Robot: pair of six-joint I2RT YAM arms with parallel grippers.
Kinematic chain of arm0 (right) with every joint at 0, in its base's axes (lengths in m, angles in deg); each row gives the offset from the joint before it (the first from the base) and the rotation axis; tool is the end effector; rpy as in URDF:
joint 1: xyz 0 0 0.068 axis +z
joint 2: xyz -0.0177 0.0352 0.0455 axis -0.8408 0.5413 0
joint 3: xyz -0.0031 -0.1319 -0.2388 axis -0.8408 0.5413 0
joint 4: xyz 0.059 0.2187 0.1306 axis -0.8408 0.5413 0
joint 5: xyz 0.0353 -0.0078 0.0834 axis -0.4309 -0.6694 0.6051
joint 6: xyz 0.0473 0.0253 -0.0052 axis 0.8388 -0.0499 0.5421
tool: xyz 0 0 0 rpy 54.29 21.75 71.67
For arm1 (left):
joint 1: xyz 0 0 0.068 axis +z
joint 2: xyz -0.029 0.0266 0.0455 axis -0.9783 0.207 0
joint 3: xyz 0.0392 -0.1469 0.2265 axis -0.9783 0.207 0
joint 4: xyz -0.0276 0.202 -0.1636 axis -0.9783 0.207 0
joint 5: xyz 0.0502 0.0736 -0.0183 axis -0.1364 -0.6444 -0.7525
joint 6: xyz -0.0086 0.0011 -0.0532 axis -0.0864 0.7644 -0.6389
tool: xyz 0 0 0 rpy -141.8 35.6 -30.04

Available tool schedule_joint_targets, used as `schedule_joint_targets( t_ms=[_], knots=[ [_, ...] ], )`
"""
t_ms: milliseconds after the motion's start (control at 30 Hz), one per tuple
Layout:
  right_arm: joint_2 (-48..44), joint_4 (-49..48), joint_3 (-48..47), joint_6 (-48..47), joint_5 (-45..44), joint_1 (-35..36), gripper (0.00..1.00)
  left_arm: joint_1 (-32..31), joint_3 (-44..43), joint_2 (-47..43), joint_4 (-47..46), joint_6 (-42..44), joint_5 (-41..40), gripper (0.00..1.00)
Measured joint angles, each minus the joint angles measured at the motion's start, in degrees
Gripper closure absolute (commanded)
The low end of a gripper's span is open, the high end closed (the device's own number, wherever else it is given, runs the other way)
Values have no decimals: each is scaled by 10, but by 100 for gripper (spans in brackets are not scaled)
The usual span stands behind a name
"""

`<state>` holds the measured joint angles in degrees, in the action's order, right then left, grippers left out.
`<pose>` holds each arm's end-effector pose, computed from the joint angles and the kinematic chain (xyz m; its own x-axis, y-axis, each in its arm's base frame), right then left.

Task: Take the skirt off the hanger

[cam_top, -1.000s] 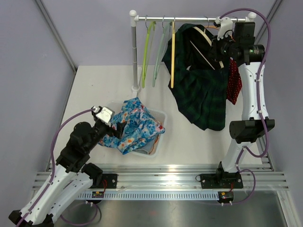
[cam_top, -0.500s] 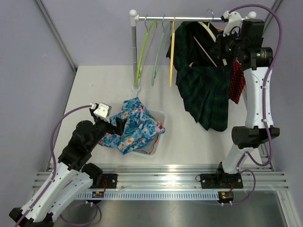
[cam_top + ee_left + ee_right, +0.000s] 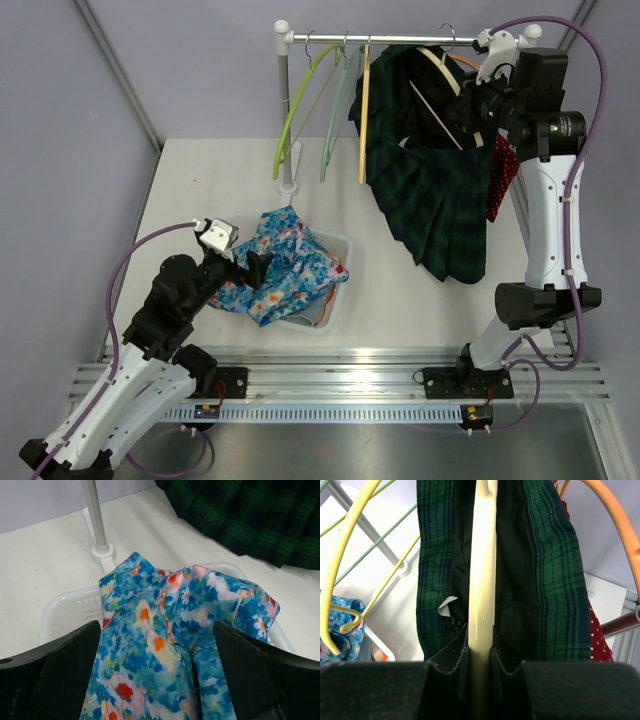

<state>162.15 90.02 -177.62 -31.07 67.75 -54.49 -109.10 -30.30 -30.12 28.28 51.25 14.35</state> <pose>0.3258 0.0282 0.5189 -0.2915 -0.1954 -0.9364 -0.4368 0.8981 -0.0514 0.1150 -0.0694 0.3103 -0.1491 0.0578 -0.9871 0.5162 0.8560 -0.0278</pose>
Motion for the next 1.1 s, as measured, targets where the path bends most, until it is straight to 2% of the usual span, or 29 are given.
schedule_joint_targets(
  t_ms=[267,567,633,833,933,1100],
  knots=[
    [-68,-3,76,-19,3,0,100,0,-2,0,-19,-4,36,1],
    [-256,-21,339,-83,30,1,100,-16,-54,49,-35,-44,90,1],
    [-297,-19,390,-99,33,2,100,-46,-68,66,-42,-50,85,1],
    [-430,1,543,-162,56,3,100,-210,-109,156,-70,-66,23,1],
    [-471,26,580,-189,72,3,100,-246,-121,211,-97,-93,-12,1],
    [-507,71,590,-230,113,3,100,-277,-148,311,-137,-160,-66,1]
  ],
)
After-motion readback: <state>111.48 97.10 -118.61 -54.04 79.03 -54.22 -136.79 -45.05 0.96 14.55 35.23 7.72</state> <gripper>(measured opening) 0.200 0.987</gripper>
